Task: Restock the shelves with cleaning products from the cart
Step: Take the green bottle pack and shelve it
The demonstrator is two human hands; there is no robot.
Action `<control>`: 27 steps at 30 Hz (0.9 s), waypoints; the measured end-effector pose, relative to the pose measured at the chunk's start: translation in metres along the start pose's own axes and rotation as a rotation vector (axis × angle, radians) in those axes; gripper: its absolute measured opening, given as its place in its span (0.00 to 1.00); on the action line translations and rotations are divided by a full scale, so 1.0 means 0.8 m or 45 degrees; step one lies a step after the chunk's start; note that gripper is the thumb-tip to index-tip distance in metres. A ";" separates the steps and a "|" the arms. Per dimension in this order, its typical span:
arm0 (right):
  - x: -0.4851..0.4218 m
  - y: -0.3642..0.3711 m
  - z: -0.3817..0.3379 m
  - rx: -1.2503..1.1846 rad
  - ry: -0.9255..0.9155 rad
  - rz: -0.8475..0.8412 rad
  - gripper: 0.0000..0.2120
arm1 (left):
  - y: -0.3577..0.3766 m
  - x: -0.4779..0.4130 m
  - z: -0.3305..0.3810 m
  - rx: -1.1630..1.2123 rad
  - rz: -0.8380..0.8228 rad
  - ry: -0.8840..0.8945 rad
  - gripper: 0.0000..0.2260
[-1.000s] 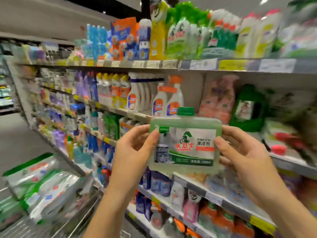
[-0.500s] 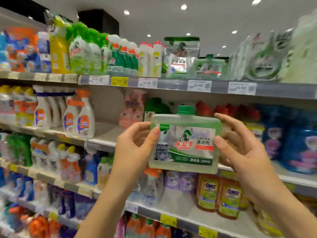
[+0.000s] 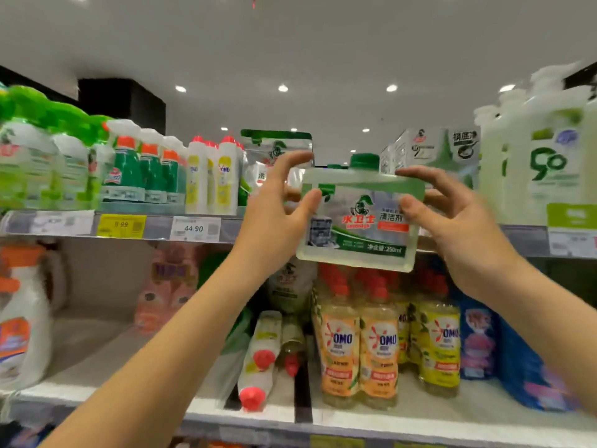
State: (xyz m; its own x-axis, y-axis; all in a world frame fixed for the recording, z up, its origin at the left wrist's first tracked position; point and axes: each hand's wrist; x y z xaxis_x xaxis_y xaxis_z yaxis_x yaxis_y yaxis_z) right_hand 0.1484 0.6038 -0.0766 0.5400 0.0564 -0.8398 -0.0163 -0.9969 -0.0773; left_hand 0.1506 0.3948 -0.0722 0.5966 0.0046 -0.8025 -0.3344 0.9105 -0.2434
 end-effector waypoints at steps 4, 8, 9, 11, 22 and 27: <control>-0.071 0.009 0.021 0.003 -0.015 0.091 0.13 | 0.020 -0.086 -0.022 -0.403 -0.041 0.200 0.23; -0.125 0.012 0.039 0.035 -0.002 0.095 0.12 | 0.036 -0.145 -0.037 -0.515 -0.048 0.229 0.30; -0.135 0.012 0.046 0.060 0.019 0.092 0.12 | 0.040 -0.153 -0.042 -0.528 -0.049 0.214 0.31; -0.150 0.011 0.062 0.150 0.068 0.059 0.12 | 0.049 -0.162 -0.052 -0.551 -0.092 0.156 0.29; -0.171 -0.005 0.086 0.654 0.090 -0.455 0.09 | 0.063 -0.163 -0.055 -1.132 -0.271 0.127 0.27; -0.187 0.005 0.078 1.361 -0.182 -0.651 0.20 | 0.076 -0.171 -0.048 -1.258 -0.225 0.067 0.23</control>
State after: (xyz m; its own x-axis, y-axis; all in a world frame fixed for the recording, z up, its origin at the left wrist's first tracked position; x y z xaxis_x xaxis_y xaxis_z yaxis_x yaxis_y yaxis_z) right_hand 0.0151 0.5949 0.0152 0.5906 0.5067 -0.6281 -0.5553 -0.3096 -0.7719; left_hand 0.0206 0.4340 0.0021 0.6714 -0.1373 -0.7283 -0.7137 0.1449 -0.6853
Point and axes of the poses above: each hand's wrist, its own x-axis away from the middle knuckle, its own y-axis out of the palm, z = x × y, and after that the axes turned 4 degrees about -y, right-handed
